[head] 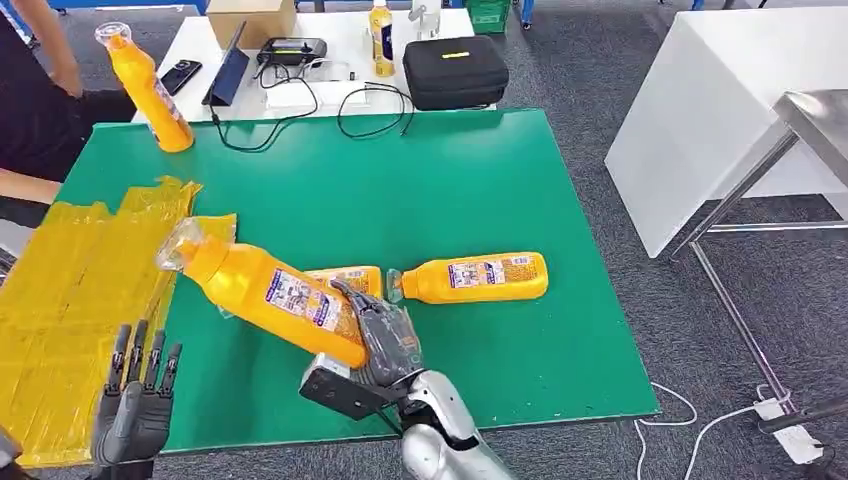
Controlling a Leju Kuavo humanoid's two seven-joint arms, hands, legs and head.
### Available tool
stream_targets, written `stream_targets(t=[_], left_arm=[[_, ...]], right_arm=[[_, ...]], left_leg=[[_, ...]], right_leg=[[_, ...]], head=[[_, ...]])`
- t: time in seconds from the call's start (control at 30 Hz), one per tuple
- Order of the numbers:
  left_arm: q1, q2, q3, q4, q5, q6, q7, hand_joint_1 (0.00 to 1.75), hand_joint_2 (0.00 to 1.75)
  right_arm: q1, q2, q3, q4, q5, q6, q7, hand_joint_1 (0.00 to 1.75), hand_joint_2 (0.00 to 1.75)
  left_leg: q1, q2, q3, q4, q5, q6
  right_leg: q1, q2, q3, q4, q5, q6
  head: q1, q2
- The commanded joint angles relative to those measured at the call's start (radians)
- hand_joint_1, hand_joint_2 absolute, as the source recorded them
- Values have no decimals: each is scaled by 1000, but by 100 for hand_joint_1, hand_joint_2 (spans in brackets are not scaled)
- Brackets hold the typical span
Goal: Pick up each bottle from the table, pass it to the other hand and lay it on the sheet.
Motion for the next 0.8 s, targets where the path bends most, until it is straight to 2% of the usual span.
stream_targets(t=[0.03, 0.43, 0.53, 0.57, 0.63, 0.8], left_arm=[[-21, 32, -58, 59, 10, 18, -4, 0, 175], [-20, 33, -59, 58, 11, 18, -5, 0, 175], [-19, 39, -66, 61, 24, 19, -10, 0, 175], [-19, 42, -67, 63, 32, 17, -10, 0, 175], [-19, 50, -74, 60, 49, 14, -10, 0, 175], [-23, 53, -96, 60, 57, 14, -5, 0, 175]], right_arm=[[-101, 32, 239, 181, -70, -32, 49, 175, 175], [-105, 32, 240, 184, -73, -32, 49, 175, 175], [-120, 32, 312, 198, -107, 5, 61, 175, 175], [-125, 32, 337, 201, -129, 13, 73, 175, 175], [-143, 32, 429, 222, -188, 6, 108, 175, 175], [-164, 32, 529, 238, -239, 7, 138, 175, 175]], left_leg=[[0, 1, 1, -1, 0, -1], [1, 0, 4, -3, 0, -2], [1, 1, 6, -4, 0, -3], [0, 0, 2, -2, 0, -1], [1, 1, 5, -3, -1, -3], [0, 0, 3, -2, 0, -1]], right_leg=[[0, 1, 1, -1, 0, -1], [1, -1, 3, -2, -1, -1], [2, -1, 5, -3, -1, -2], [0, 0, 2, -1, 0, -1], [1, 0, 4, -2, -1, -2], [1, -1, 2, -1, 0, -1]], head=[[0, 0], [0, 0], [0, 0], [0, 0], [0, 0], [0, 0]])
